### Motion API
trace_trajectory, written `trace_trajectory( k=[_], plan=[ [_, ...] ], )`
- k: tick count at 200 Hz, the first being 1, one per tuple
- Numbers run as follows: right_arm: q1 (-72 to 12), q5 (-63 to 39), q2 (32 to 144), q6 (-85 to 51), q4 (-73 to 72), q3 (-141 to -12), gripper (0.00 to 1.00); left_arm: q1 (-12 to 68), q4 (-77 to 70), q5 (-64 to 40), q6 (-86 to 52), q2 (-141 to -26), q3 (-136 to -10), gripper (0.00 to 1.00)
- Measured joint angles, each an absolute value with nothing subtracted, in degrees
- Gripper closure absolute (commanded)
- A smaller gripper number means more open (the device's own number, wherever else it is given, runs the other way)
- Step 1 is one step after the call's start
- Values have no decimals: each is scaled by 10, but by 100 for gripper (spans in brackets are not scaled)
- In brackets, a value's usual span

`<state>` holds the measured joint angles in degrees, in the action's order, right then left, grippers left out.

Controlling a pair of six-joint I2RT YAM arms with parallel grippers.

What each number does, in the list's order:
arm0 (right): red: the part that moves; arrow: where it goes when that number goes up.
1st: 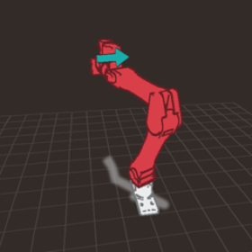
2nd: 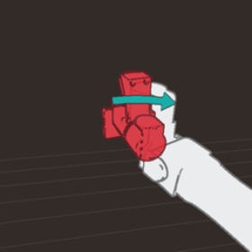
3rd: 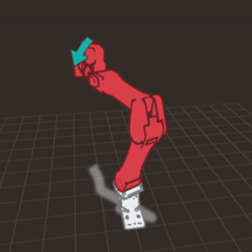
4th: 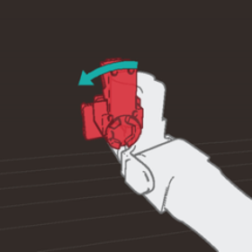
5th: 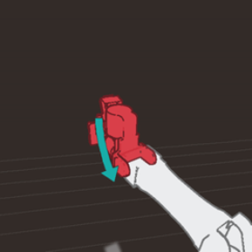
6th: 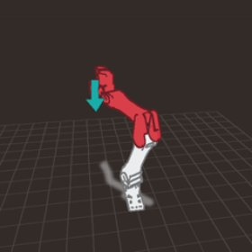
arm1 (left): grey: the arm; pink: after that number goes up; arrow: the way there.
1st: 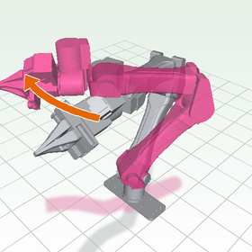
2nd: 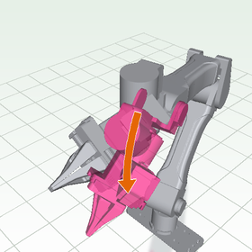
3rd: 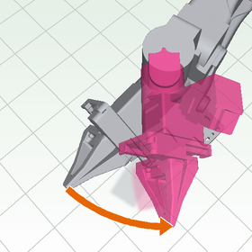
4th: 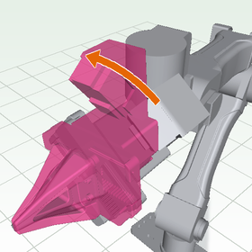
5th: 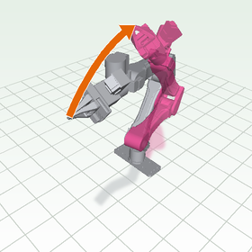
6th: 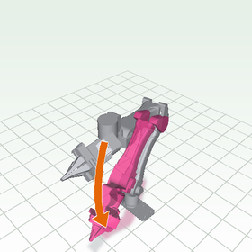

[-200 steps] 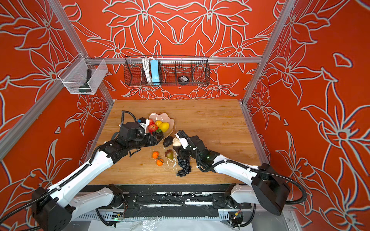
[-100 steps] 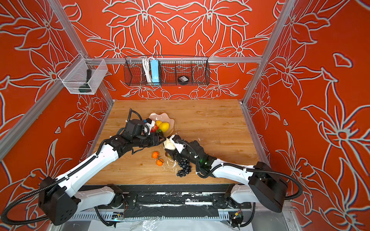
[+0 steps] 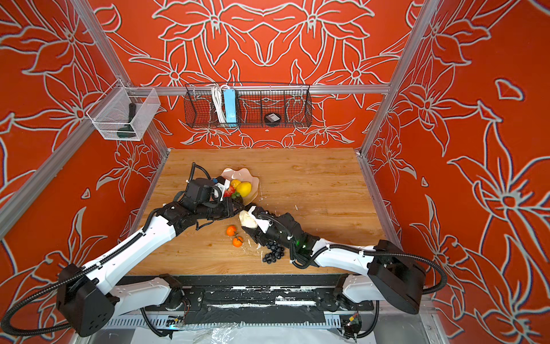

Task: Arrange fruit in a fruit bowl
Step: Place the fruit in the fruit bowl.

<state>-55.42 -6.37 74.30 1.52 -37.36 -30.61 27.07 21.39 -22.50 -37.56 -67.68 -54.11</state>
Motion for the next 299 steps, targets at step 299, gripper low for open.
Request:
trace_trajectory(
  k=[299],
  plan=[
    [-514,185,620,27,-301,-232,2,208,310,72,-263,-894,-832,100]
  ],
)
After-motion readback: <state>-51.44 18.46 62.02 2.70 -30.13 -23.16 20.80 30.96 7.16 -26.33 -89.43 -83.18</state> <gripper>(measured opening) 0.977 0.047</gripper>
